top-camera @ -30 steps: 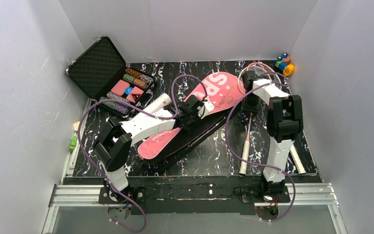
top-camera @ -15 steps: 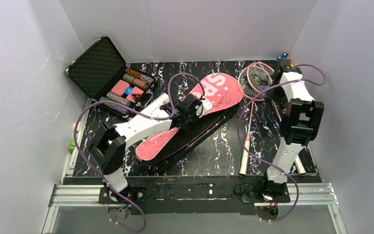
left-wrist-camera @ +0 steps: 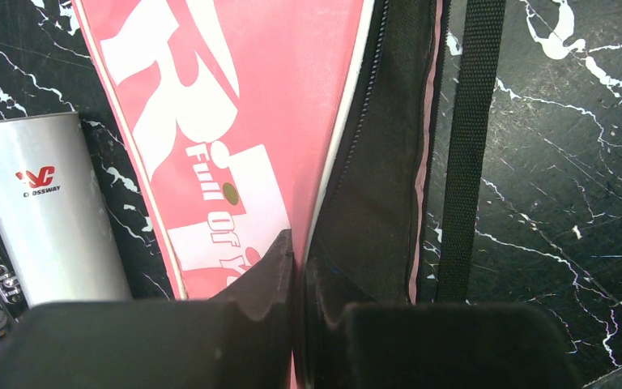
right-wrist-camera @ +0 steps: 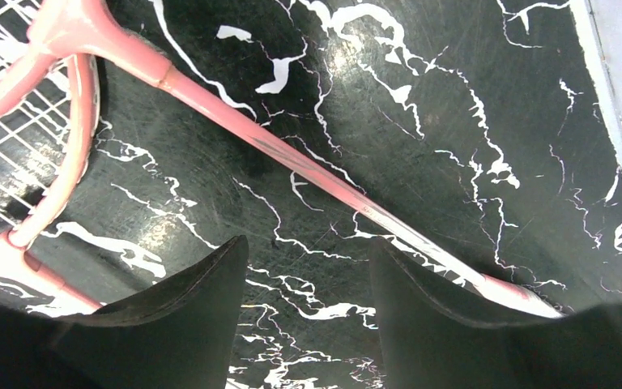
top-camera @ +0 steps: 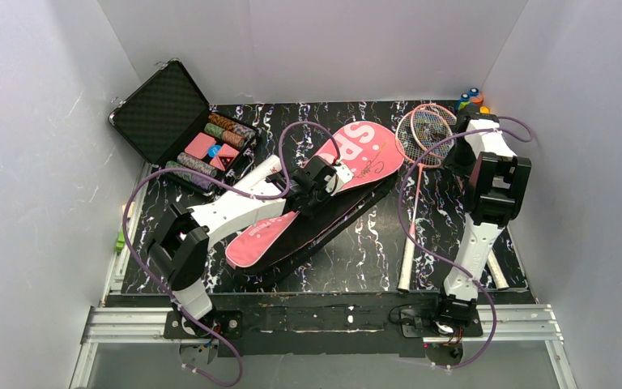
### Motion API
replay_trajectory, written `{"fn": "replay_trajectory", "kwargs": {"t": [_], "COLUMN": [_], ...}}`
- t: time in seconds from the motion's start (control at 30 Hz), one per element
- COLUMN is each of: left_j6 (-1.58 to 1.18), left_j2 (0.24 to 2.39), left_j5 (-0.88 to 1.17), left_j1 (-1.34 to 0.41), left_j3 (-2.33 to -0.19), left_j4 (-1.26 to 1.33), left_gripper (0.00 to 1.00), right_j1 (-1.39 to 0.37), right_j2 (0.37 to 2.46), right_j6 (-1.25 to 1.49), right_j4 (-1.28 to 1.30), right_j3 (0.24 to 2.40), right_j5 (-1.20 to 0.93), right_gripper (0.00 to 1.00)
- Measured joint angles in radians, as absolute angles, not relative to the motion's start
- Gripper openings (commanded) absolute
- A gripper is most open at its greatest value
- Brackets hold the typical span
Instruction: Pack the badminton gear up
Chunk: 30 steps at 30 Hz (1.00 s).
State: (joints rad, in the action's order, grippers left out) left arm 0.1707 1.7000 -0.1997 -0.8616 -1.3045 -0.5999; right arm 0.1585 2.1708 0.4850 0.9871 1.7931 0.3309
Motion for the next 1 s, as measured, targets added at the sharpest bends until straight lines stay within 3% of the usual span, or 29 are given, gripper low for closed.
{"fn": "replay_trajectory", "kwargs": {"t": [0.13, 0.3, 0.37, 0.43, 0.67, 1.0], "left_j6": [0.171, 0.171, 0.171, 0.171, 0.17, 0.167], "left_j2": [1.7, 1.7, 1.7, 1.7, 1.691, 1.684], "left_j5": [-0.199, -0.199, -0.199, -0.199, -0.198, -0.195], "left_j1": [-0.862, -0.862, -0.862, -0.862, -0.862, -0.861], "left_j3": [-1.304, -1.304, -1.304, -1.304, -1.304, -1.304], "left_j4": [-0.6, -0.601, -0.601, -0.601, -0.603, -0.606], "left_gripper": [0.0, 0.0, 0.0, 0.0, 0.0, 0.0], "right_j1": [0.167, 0.17, 0.17, 0.17, 0.168, 0.17], "right_j2": [2.197, 2.222, 2.223, 2.223, 2.216, 2.255], "right_j6": [0.482, 0.474, 0.473, 0.473, 0.468, 0.426], "right_j4": [1.0, 1.002, 1.003, 1.002, 0.999, 1.016], "right_j3": [1.81, 1.824, 1.824, 1.824, 1.824, 2.039], "right_j5": [0.325, 0.32, 0.313, 0.309, 0.316, 0.394], "right_gripper": [0.53, 0.32, 0.29, 0.32, 0.61, 0.63]}}
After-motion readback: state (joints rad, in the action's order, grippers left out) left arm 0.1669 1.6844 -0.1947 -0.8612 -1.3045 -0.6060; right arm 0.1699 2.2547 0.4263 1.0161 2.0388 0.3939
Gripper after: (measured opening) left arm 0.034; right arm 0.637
